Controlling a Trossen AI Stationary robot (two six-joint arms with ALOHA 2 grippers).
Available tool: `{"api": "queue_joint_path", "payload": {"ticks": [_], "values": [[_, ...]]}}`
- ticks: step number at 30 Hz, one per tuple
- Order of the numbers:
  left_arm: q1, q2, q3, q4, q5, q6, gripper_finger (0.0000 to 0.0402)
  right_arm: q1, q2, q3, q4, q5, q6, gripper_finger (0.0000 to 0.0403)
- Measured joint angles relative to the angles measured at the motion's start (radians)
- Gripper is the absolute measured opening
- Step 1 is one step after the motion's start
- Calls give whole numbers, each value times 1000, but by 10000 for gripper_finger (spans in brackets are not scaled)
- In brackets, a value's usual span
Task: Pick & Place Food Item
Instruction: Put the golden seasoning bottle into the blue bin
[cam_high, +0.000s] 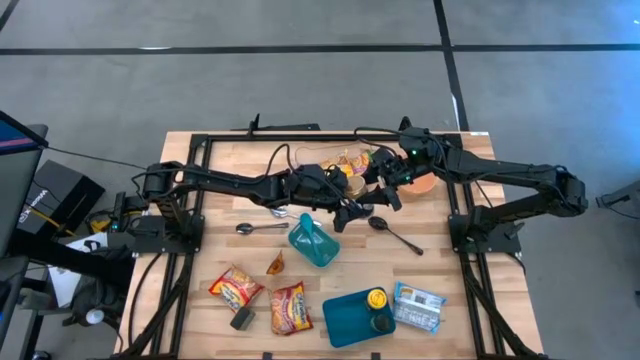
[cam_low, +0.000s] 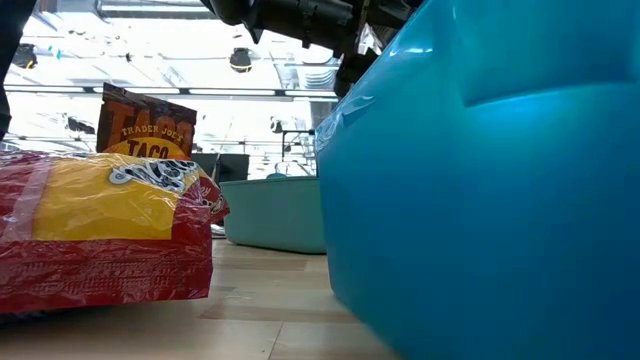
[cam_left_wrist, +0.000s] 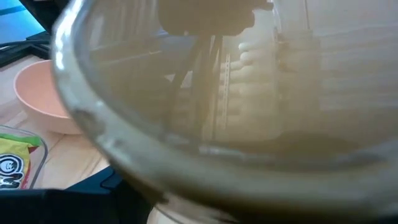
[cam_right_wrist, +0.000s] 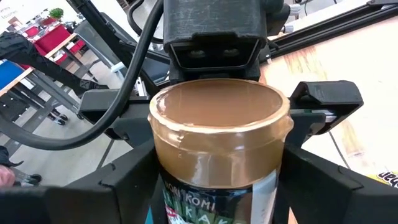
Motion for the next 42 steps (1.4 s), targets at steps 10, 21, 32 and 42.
{"api": "queue_joint_path", "payload": {"ticks": [10,21,32,42], "values": [[0,0,0,-1,-1,0,280,0,0,0,0,-1,0,284],[0,0,0,-2,-5,1,279,0,0,0,1,-18,16,339],[1,0,0,0,-8,0,279,0,8,2,7,-14,19,356],[1,0,1,1,-5,1,279,10,12,1,40,1,19,331]]}}
